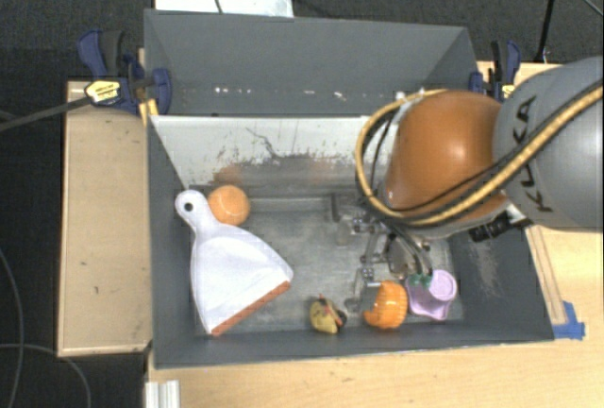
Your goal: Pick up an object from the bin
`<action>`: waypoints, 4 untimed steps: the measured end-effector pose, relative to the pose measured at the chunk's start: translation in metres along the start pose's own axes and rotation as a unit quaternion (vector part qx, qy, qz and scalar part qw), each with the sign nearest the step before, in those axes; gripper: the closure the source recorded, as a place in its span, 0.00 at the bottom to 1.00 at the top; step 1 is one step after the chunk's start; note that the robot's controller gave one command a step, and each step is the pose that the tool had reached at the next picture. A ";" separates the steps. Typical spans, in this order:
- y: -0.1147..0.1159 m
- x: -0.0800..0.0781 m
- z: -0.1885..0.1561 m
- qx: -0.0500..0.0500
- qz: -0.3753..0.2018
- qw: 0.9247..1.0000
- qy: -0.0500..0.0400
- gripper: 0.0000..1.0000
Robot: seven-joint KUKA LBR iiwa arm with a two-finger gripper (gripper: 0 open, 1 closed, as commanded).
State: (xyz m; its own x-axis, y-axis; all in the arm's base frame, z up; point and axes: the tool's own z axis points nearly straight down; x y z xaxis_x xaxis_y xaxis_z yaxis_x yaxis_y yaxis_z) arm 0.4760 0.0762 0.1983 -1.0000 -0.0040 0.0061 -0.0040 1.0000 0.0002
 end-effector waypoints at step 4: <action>-0.077 -0.008 0.088 0.000 -0.044 0.999 -0.004 0.00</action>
Offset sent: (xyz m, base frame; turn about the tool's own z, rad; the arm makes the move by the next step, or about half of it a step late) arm 0.0032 -0.0229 -0.0626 -0.1131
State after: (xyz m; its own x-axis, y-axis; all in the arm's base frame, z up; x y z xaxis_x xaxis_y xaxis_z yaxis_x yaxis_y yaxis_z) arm 0.4836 -0.0005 0.1106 -0.9957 -0.0925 -0.0010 -0.0925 0.9957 0.0006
